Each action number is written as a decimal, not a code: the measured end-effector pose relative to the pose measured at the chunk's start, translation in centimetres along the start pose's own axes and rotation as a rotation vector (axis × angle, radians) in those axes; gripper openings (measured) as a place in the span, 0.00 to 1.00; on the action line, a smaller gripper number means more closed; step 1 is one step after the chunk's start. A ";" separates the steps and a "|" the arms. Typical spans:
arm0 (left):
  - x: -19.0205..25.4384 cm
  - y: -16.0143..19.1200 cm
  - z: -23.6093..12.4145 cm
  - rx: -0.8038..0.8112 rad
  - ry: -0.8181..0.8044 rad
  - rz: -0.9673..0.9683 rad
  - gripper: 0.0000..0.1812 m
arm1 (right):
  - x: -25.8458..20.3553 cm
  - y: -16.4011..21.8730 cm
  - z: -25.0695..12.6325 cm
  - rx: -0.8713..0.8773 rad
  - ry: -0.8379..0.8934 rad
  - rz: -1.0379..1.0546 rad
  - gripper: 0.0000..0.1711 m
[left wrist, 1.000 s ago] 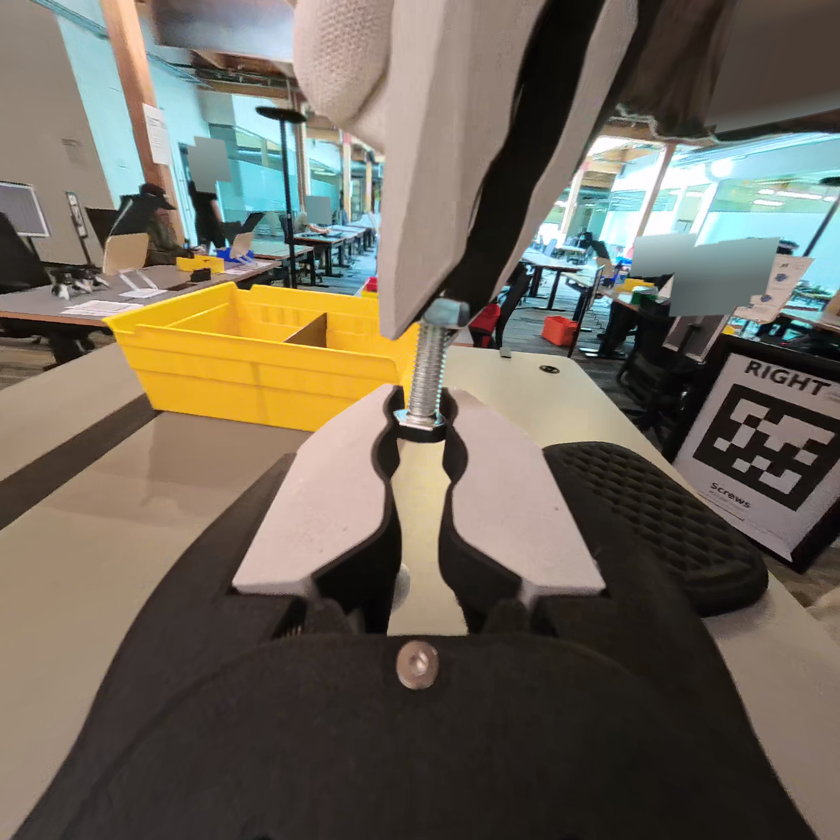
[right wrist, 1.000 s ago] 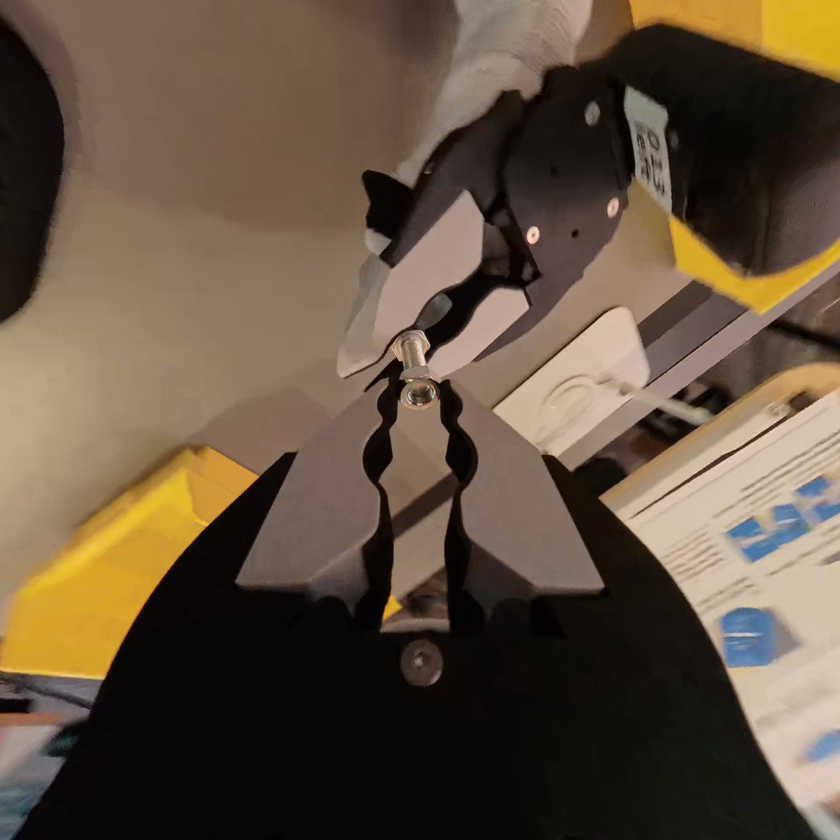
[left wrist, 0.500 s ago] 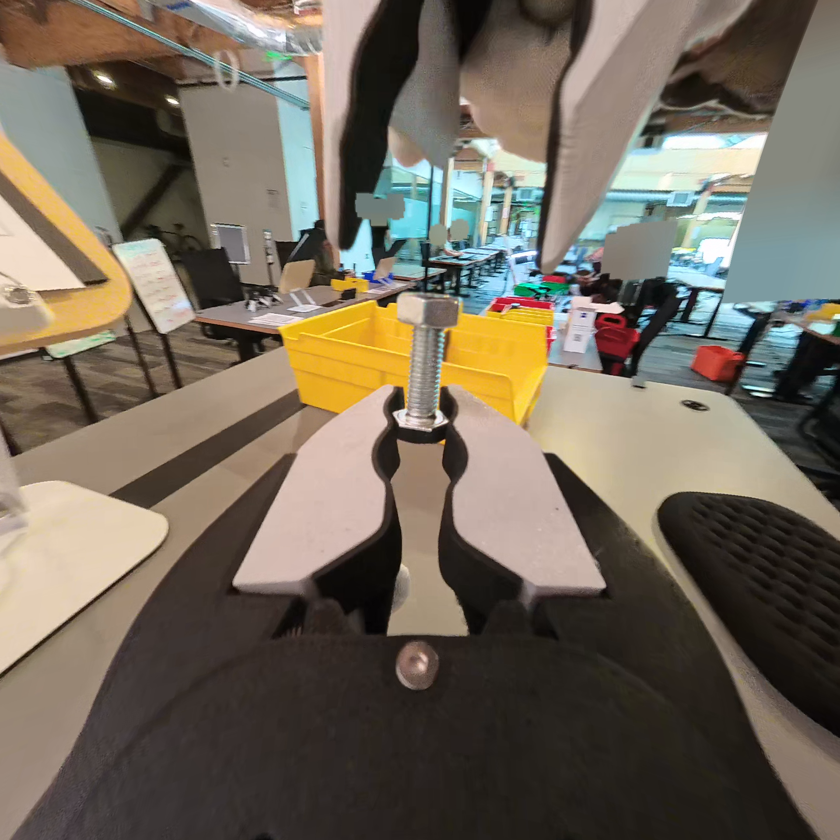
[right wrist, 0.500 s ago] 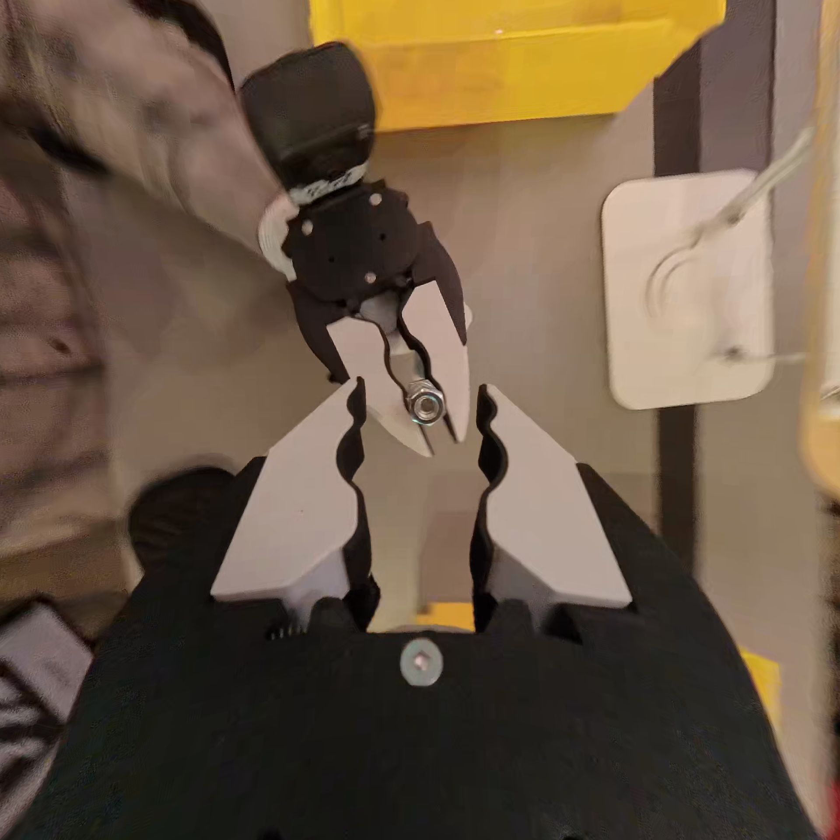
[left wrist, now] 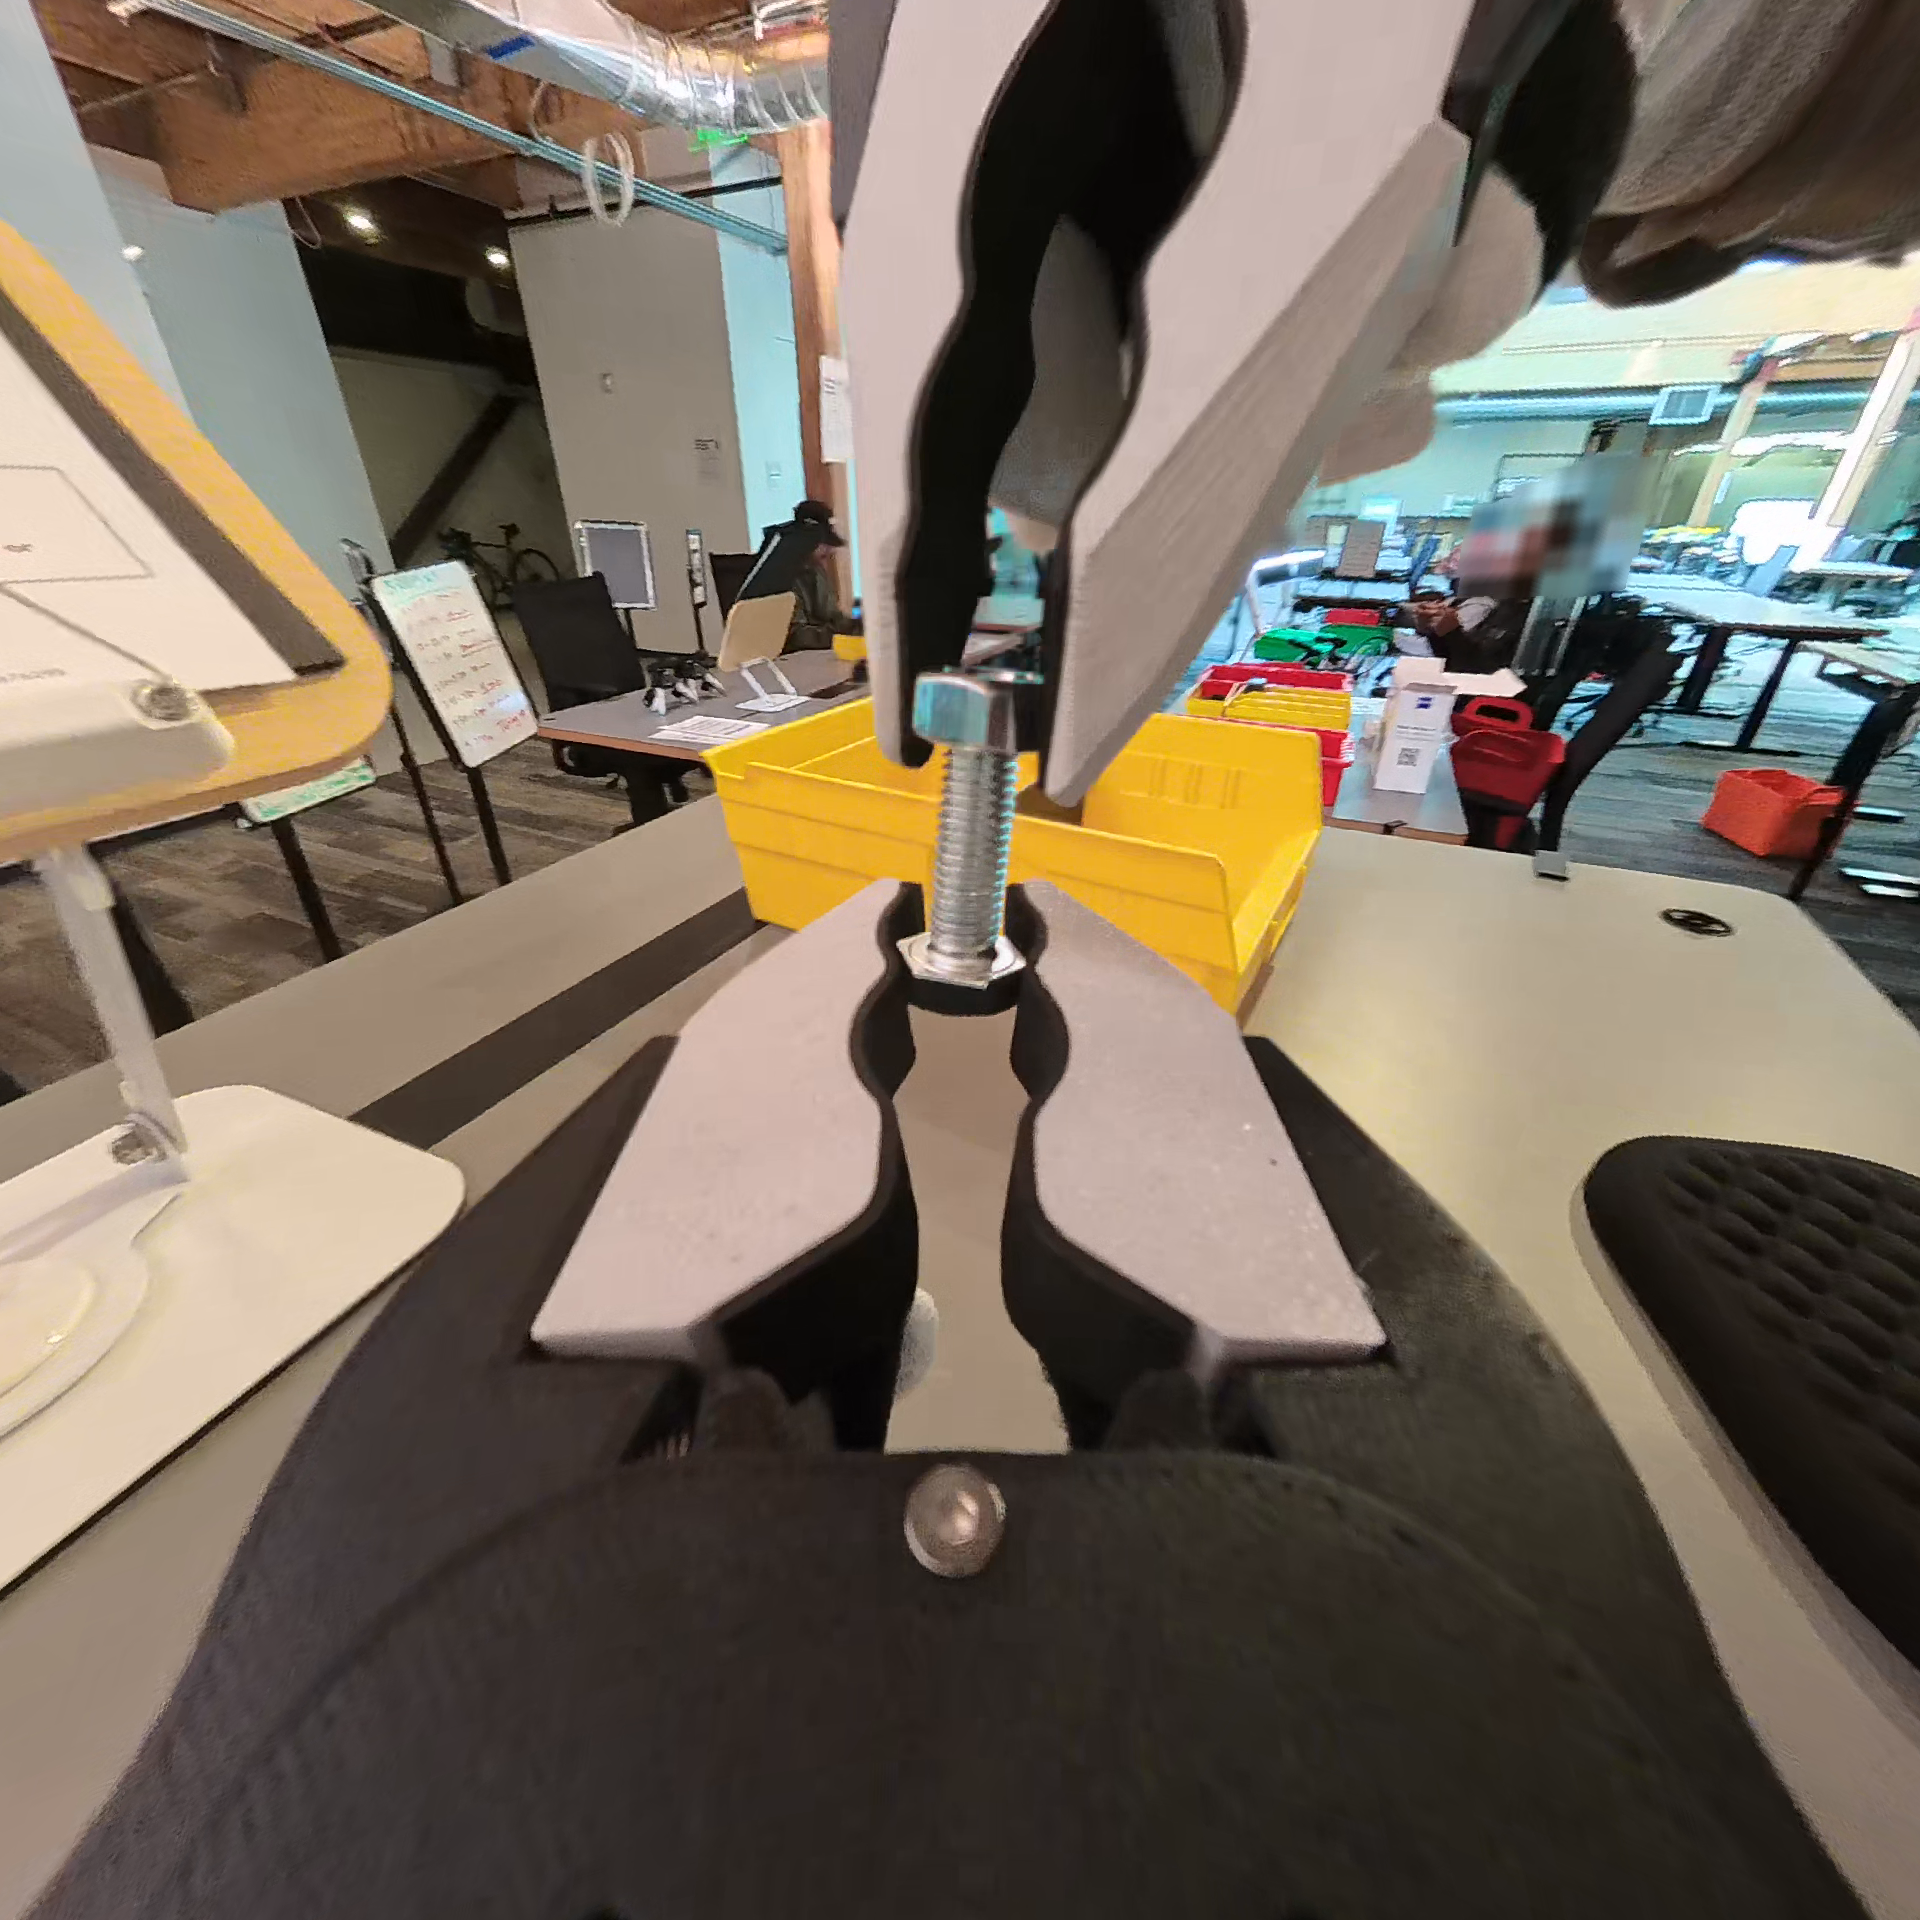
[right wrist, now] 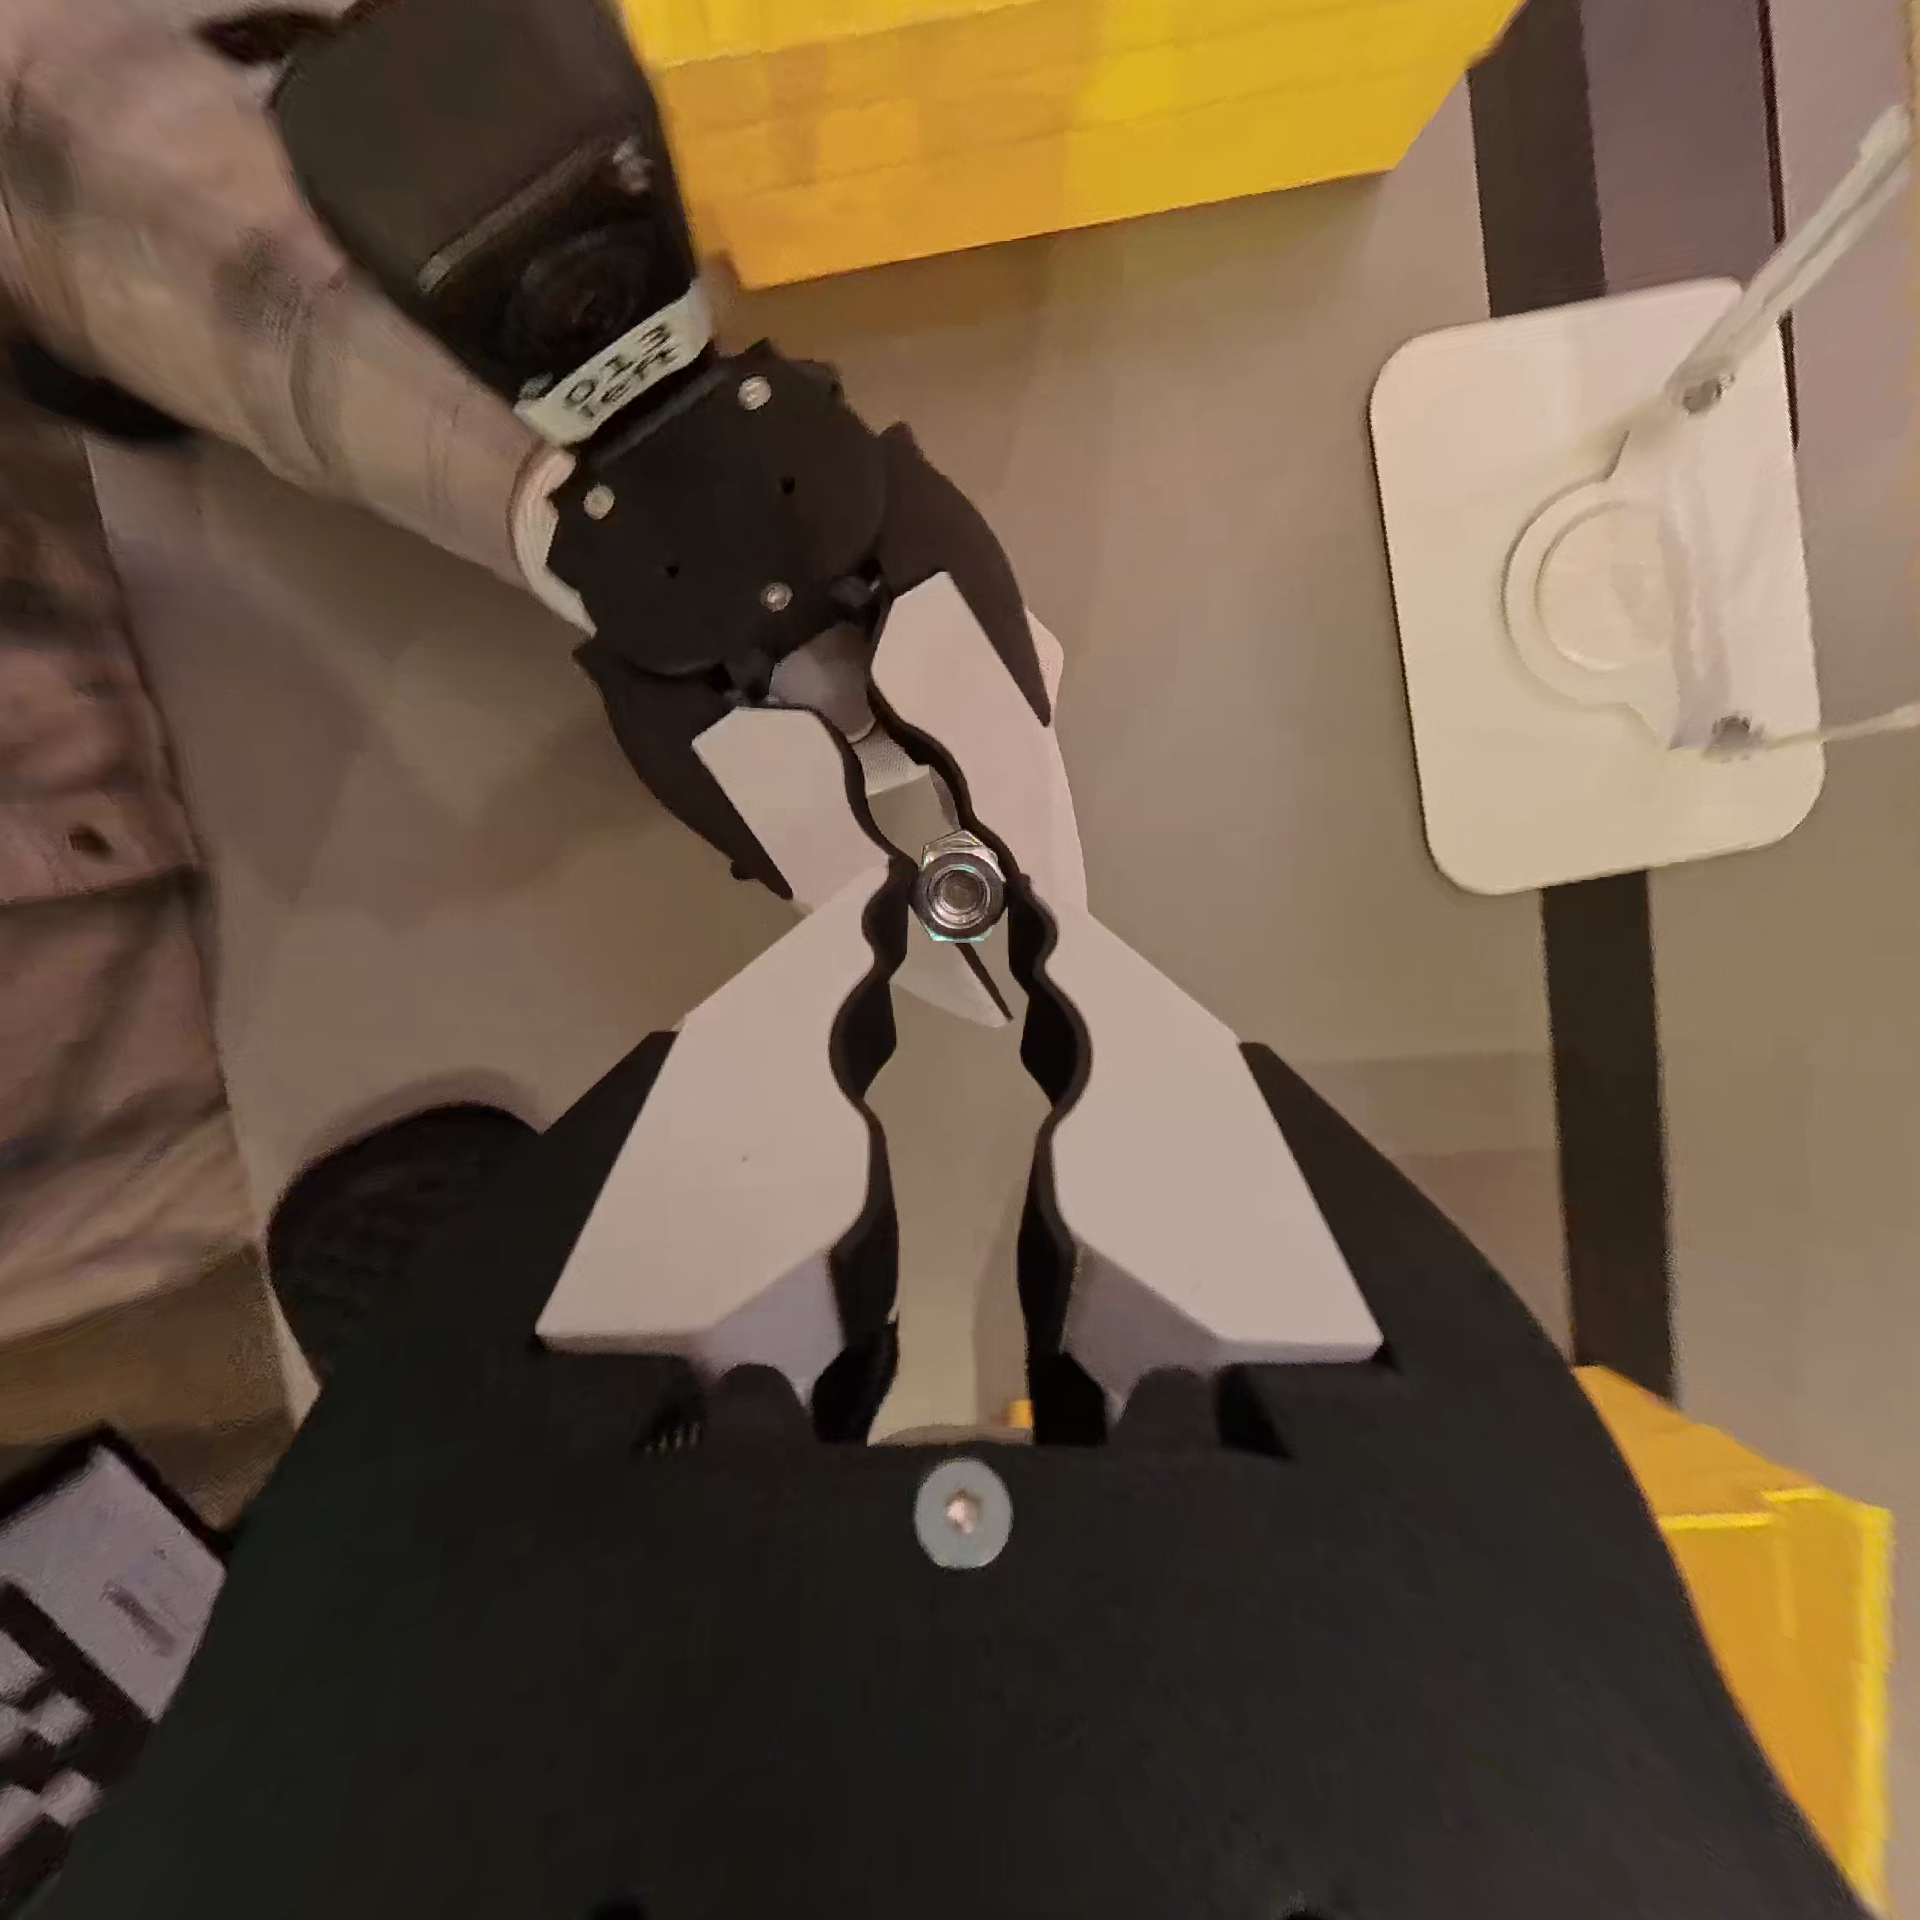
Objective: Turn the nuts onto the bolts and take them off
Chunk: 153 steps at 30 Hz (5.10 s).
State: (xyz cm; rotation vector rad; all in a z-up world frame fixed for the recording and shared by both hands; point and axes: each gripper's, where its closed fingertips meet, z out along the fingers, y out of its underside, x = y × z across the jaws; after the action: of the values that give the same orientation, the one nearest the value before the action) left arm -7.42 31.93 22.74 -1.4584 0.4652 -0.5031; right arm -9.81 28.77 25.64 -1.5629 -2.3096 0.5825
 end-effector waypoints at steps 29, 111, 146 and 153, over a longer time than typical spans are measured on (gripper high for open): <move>4.6 -0.3 -1.2 -0.005 0.419 -0.124 0.09 | -2.4 1.2 -0.9 -0.308 0.080 -1.046 0.10; 3.6 -0.1 -1.1 0.006 0.379 -0.169 0.08 | 8.9 38.2 0.5 -0.677 0.155 0.199 0.09; 3.6 -1.4 -1.2 0.053 0.366 -0.190 0.08 | -1.9 -1.6 -0.2 0.884 0.059 0.136 0.04; 3.6 -0.8 -1.3 0.009 0.369 -0.133 0.17 | -1.4 -1.2 -1.7 0.932 0.079 0.132 0.04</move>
State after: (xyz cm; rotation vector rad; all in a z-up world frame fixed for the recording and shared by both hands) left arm -5.25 28.75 23.52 -1.3970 0.6581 -0.8874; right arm -9.52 27.35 27.72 -1.2099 -1.4818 1.3430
